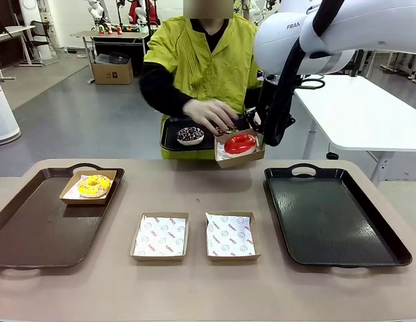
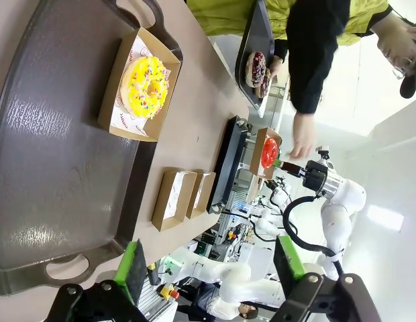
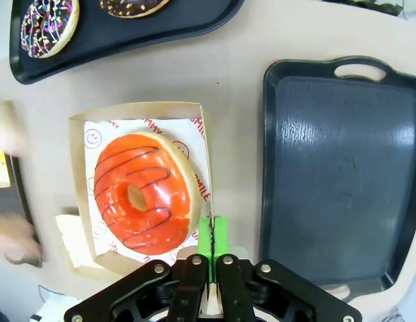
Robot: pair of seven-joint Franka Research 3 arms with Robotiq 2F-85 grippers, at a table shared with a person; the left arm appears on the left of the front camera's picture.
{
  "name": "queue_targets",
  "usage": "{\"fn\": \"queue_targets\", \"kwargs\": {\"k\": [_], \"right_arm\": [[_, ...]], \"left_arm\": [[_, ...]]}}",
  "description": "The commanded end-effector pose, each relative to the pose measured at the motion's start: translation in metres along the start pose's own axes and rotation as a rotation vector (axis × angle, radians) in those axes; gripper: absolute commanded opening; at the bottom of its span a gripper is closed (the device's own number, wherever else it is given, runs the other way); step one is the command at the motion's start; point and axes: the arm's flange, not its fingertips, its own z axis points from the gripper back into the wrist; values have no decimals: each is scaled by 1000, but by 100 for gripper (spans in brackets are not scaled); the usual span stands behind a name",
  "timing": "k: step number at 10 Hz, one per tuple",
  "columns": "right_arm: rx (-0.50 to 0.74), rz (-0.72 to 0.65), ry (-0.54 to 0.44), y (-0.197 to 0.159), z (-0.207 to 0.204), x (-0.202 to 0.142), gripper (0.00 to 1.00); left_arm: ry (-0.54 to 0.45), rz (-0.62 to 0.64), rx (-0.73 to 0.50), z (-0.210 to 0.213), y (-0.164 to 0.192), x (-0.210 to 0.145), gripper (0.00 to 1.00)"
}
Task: Individually package the donuts and arrange them on the tray.
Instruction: Place the picked Paper togo box on the Handle tray while simultaneously picking up another Paper togo box from the table with the other hand.
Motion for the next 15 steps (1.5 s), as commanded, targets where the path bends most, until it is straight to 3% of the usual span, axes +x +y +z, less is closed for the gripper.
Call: {"fn": "queue_targets", "kwargs": {"k": [1, 10, 13, 15], "right_arm": [[6, 0, -1, -1, 1, -2, 0], [0, 0, 0, 0, 0, 0, 1], [-76, 77, -14, -60, 34, -27, 1], [-90, 12, -10, -117, 43, -29, 1]], "left_arm": [[-2, -5, -9, 1, 0, -5, 100], [0, 0, 0, 0, 0, 0, 100], [44, -146, 166, -22, -69, -45, 100], [35, -206, 335, -51, -120, -63, 100]]}}
